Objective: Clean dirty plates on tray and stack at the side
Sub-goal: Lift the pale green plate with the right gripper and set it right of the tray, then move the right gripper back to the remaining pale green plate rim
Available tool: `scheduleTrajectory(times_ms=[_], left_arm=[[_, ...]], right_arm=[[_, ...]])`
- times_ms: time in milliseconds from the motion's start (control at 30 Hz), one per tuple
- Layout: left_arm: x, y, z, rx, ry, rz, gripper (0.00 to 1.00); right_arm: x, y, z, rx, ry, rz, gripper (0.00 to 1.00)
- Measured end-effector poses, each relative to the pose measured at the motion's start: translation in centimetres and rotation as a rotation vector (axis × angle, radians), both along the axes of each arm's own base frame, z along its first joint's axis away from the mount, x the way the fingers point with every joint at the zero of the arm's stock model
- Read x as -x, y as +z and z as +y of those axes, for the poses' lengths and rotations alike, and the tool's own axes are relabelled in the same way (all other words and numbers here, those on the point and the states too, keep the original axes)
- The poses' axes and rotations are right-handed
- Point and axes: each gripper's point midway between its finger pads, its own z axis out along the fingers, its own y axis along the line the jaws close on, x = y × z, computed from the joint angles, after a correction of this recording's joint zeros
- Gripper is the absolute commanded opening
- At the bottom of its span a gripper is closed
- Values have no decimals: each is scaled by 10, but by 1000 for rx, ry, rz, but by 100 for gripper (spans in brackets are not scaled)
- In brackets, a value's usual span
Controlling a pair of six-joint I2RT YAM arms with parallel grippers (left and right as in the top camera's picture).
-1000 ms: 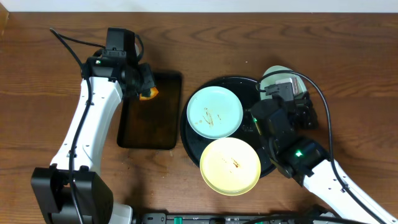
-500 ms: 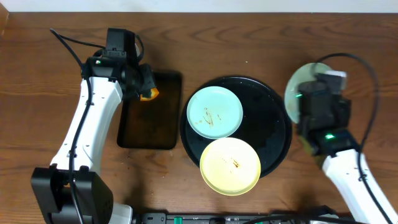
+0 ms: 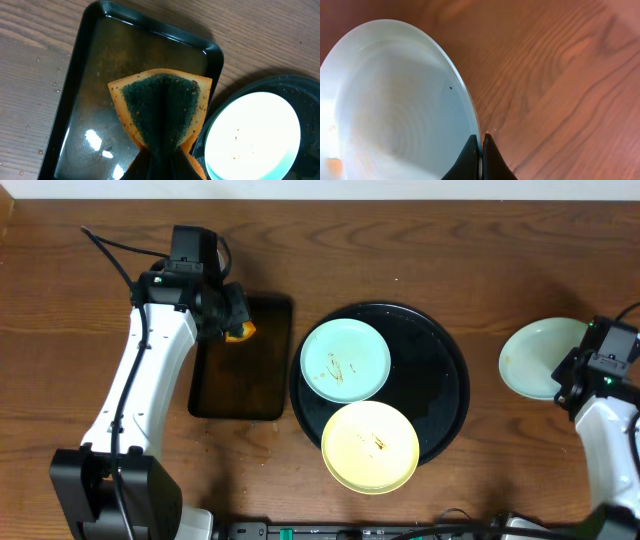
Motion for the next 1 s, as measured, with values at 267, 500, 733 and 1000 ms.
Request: scheduleTrajectory(times_ms=[267,500,733,1000], left_arm=[[0,0,0,0,0,0,7],[1,0,-3,0,-10,0,7],[6,0,-32,-4,-112,-3,8],[19,-3,-80,-5,-248,4,8]], right_arm=[[-14,-25,5,-96,25,-12,34],[-52,-6,64,-301,299,-173,42],[-66,8,195,-548,729,-188,50],[-51,-26,303,-660,973,-38,43]])
